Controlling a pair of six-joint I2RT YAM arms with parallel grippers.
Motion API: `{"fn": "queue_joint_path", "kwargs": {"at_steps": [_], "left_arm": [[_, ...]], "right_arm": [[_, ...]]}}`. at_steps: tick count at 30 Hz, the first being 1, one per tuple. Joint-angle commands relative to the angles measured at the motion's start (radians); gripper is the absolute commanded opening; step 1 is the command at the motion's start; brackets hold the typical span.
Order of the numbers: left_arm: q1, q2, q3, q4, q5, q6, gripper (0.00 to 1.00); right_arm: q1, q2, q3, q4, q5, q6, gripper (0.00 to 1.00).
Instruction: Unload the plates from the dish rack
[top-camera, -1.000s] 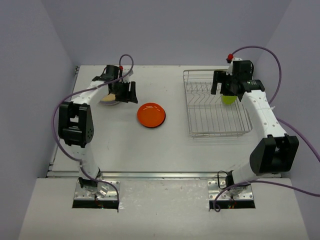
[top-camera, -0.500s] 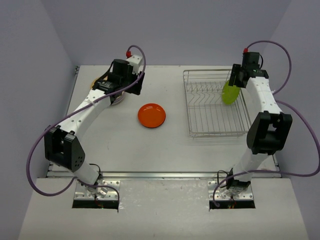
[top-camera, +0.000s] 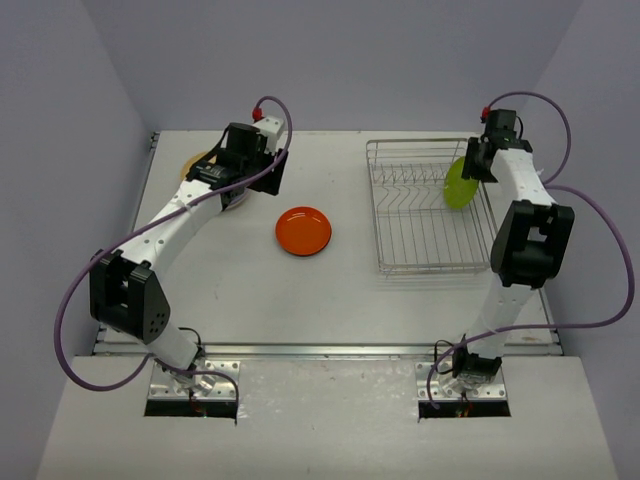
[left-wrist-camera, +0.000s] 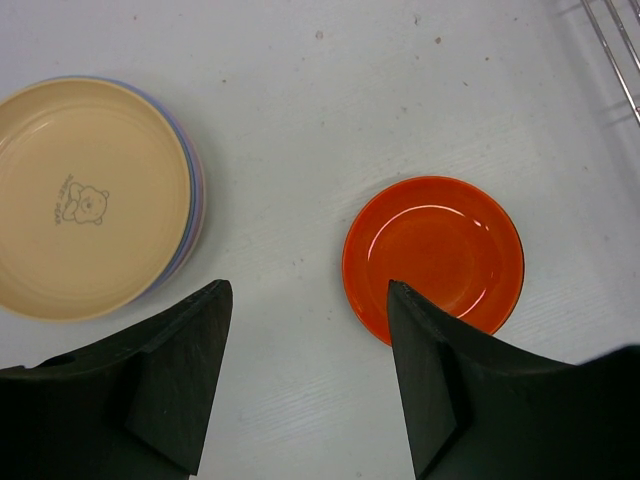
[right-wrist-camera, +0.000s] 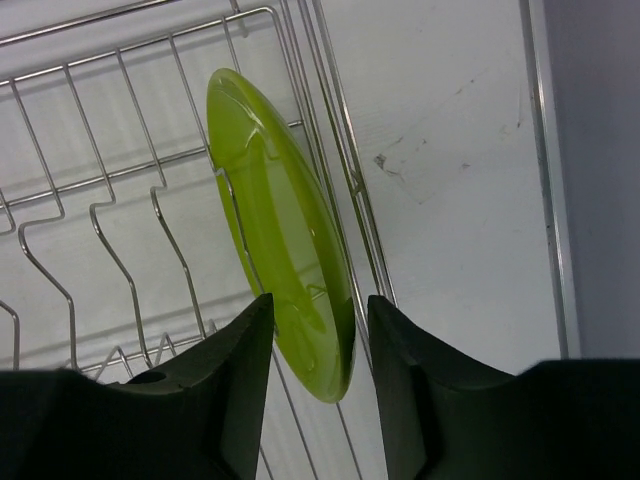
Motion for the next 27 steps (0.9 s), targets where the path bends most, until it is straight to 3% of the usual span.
{"fn": "queue_joint_path", "kwargs": {"at_steps": [1, 6, 8, 12, 19, 23, 27], "left_arm": [[-0.007, -0.023, 0.004, 0.020, -0.006, 0.000, 0.61], [-0.008, -0.021, 0.005, 0.022, 0.000, -0.008, 0.61], [-0.009, -0.021, 0.004, 0.024, 0.000, -0.010, 0.61], [-0.007, -0.024, 0.006, 0.027, -0.007, -0.010, 0.65], [-0.008, -0.034, 0.027, 0.036, 0.002, -0.013, 0.88], [-0.007, -0.044, 0.046, 0.039, 0.046, -0.022, 0.92], [-0.007, -0.079, 0.054, 0.058, 0.218, -0.032, 0.91]], "right_arm": [[-0.013, -0.003, 0.052, 0.035, -0.060, -0.021, 0.39], [-0.015, -0.011, 0.051, 0.034, -0.063, -0.031, 0.22], [-0.015, -0.024, 0.052, 0.034, -0.048, -0.040, 0.10], [-0.015, -0.066, 0.061, 0.035, -0.005, -0.064, 0.00], [-0.015, -0.194, 0.084, 0.088, 0.073, -0.147, 0.00], [-0.016, -0.268, 0.092, 0.097, 0.041, -0.149, 0.00], [-0.015, -0.362, 0.084, 0.051, -0.148, -0.118, 0.00]]}}
